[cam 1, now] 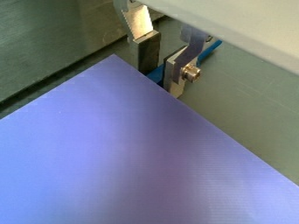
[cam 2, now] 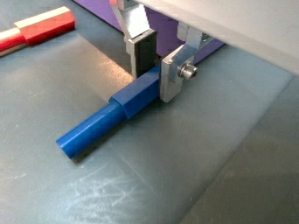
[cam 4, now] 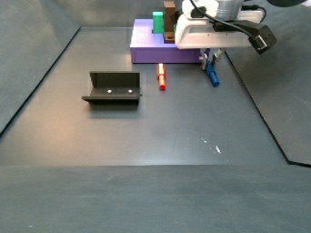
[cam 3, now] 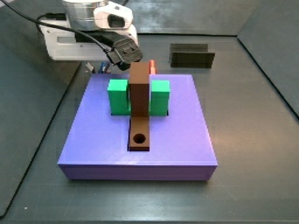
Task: Pick up the blue object. Move up. Place the blue object on the fixture. Regrasp the blue object. Move to above the board. Insert the blue object.
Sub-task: Pick up the blue object.
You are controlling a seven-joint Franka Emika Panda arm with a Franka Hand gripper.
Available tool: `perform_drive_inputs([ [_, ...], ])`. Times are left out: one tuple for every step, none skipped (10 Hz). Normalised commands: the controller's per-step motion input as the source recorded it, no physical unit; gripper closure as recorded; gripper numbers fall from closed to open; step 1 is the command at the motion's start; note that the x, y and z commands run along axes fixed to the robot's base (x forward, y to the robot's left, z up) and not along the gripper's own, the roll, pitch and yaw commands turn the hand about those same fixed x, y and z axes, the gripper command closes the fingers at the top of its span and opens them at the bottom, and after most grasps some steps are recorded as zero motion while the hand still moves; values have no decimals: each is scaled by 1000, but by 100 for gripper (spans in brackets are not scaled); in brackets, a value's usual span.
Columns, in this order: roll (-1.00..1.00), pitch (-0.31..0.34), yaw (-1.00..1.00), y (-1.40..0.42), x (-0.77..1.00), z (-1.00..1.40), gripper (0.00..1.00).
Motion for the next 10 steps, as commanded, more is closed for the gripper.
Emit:
perform_drive_inputs([
  [0, 0, 0, 0, 0, 0, 100],
  [0, 0, 0, 0, 0, 0, 100],
  [0, 0, 0, 0, 0, 0, 100],
  [0, 0, 0, 0, 0, 0, 100],
  [0, 0, 0, 0, 0, 0, 100],
  [0, 0, 0, 0, 0, 0, 100],
  [0, 0, 0, 0, 0, 0, 100],
  [0, 0, 0, 0, 0, 0, 100],
  [0, 0, 0, 0, 0, 0, 100],
  [0, 0, 0, 0, 0, 0, 100],
])
